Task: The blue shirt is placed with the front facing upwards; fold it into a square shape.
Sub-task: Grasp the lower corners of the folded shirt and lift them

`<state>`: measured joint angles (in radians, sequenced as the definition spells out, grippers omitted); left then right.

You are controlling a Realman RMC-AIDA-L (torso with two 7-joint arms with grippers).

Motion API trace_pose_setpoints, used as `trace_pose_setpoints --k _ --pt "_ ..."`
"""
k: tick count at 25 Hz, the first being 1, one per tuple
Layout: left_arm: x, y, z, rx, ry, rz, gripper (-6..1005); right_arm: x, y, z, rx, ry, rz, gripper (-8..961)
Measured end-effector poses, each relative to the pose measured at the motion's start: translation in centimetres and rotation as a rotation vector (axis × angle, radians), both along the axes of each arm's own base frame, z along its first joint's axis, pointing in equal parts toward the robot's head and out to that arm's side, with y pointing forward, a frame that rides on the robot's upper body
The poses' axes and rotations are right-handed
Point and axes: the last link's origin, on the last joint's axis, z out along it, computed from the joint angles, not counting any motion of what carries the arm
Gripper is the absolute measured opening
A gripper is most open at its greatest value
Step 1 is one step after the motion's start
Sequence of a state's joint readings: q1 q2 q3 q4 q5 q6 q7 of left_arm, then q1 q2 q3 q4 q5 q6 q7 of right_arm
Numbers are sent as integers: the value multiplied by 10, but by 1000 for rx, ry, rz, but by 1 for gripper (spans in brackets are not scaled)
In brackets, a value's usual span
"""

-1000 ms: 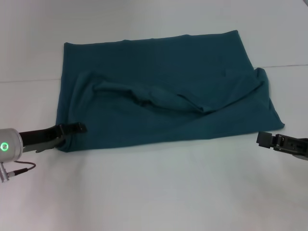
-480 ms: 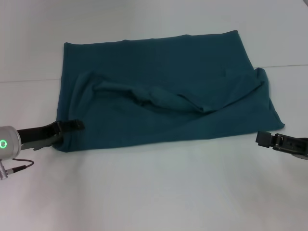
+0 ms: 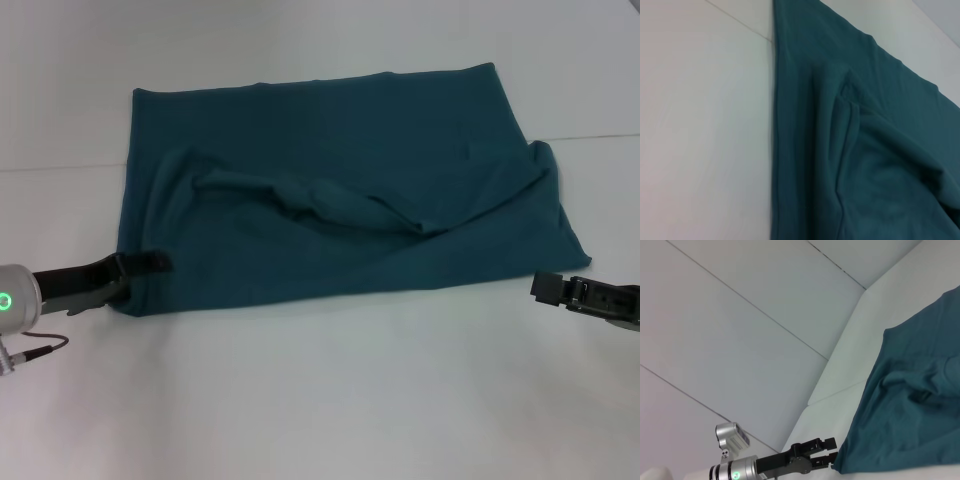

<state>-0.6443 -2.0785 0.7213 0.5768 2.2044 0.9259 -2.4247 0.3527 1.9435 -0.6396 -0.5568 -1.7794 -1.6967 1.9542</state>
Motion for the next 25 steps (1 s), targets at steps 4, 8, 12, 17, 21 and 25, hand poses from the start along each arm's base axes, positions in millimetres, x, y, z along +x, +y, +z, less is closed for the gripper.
trace_pose_setpoints --k 4,8,12,17,21,25 --pt "-5 -4 5 15 -54 69 839 1 -1 0 0 0 -2 929" --pt "-15 -18 26 43 -212 205 838 1 -1 0 -1 4 -3 929" --pt "-23 -31 43 58 -327 256 838 1 -1 1 2 4 -5 928" --pt "-29 -39 43 31 -365 283 838 -1 1 1 3 3 0 928" --pt "-29 -39 41 22 -380 300 838 -1 1 1 4 3 1 928" --pt "-30 -36 36 33 -389 329 838 0 1 2 6 1 -5 928"
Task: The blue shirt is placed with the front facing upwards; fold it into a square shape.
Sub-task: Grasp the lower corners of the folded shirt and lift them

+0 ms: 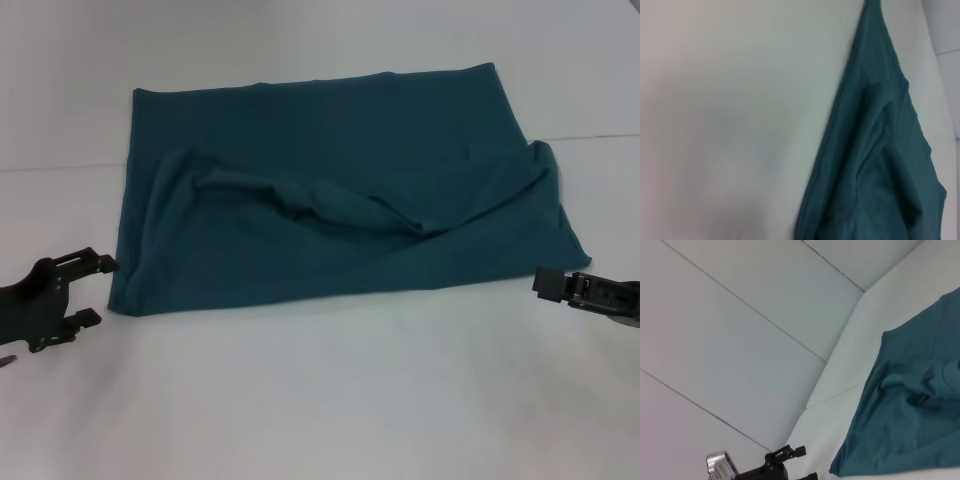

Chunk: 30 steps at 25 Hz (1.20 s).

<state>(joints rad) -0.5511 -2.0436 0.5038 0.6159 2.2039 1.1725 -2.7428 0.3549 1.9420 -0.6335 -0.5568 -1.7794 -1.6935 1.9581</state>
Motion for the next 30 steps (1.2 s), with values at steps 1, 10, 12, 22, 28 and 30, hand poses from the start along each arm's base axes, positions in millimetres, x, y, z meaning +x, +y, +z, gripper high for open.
trace_pose_setpoints --k 1,10,12,22,28,30 --pt "-1 1 -2 4 -1 9 839 0 0 0 0 0 -2 928" --pt "-7 3 -9 37 -20 79 839 1 1 1 5 -1 -9 928" --pt "-7 4 -10 41 -22 85 839 1 2 1 9 0 -9 928" --pt "-7 8 -16 47 -24 117 838 0 3 2 12 -1 -7 928" --pt "-6 9 -20 43 -26 120 839 0 4 2 14 -2 -9 928" --pt "-5 9 -22 40 -26 121 839 0 4 2 15 -3 -9 928"
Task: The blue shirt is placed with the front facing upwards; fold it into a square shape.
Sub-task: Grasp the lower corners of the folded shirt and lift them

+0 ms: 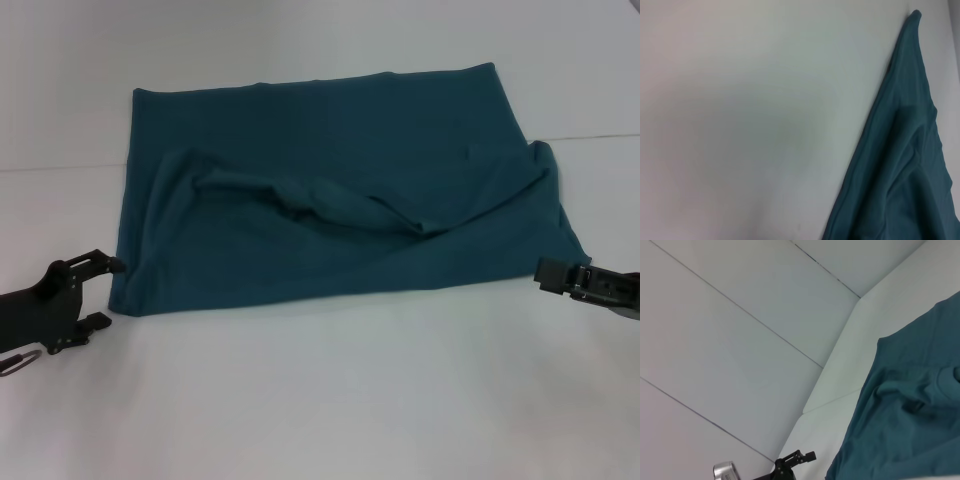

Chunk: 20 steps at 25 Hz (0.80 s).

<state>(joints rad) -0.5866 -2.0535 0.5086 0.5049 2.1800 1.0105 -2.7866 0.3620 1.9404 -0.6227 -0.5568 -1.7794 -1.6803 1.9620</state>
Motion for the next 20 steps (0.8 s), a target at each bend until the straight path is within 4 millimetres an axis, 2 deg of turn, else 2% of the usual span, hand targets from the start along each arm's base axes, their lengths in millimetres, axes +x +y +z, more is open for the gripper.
trace_pose_setpoints --k 20 --pt "11 12 -11 -9 19 -11 838 1 -2 0 0 0 -2 927"
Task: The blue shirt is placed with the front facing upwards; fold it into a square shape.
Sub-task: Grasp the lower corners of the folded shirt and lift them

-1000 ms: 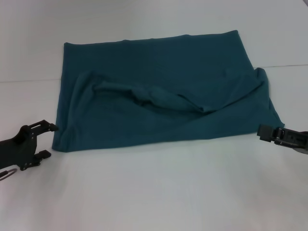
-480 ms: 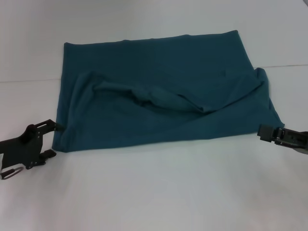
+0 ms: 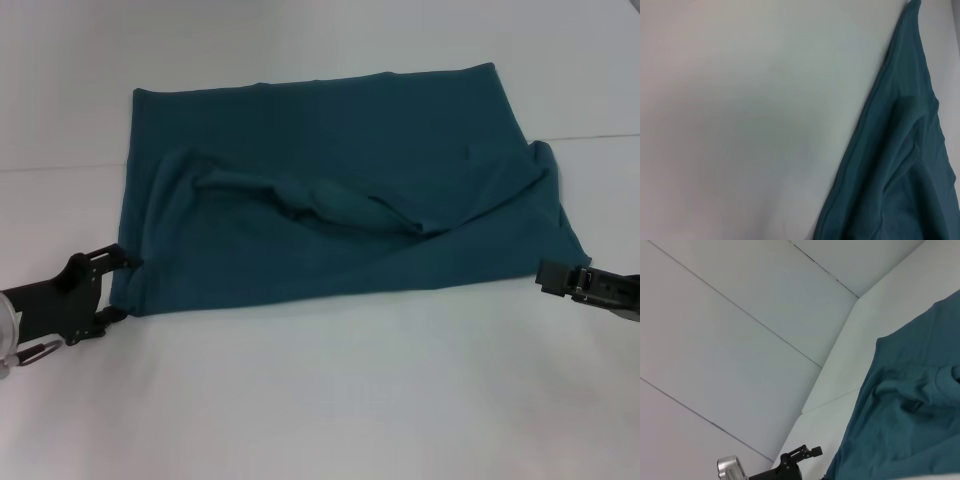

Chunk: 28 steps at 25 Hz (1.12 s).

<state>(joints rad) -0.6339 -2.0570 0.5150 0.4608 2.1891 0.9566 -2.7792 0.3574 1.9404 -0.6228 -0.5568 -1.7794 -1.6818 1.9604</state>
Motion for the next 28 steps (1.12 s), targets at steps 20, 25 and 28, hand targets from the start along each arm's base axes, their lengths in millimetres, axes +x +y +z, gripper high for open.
trace_pose_setpoints --k 20,25,28 --pt "31 16 -5 7 -13 -144 836 0 -2 -1 -5 6 -1 927" --pt "24 12 -4 8 -1 -130 829 1 -2 -1 -4 5 -3 927" --pt "17 9 -2 -3 25 -118 827 1 -2 0 -2 3 -5 927"
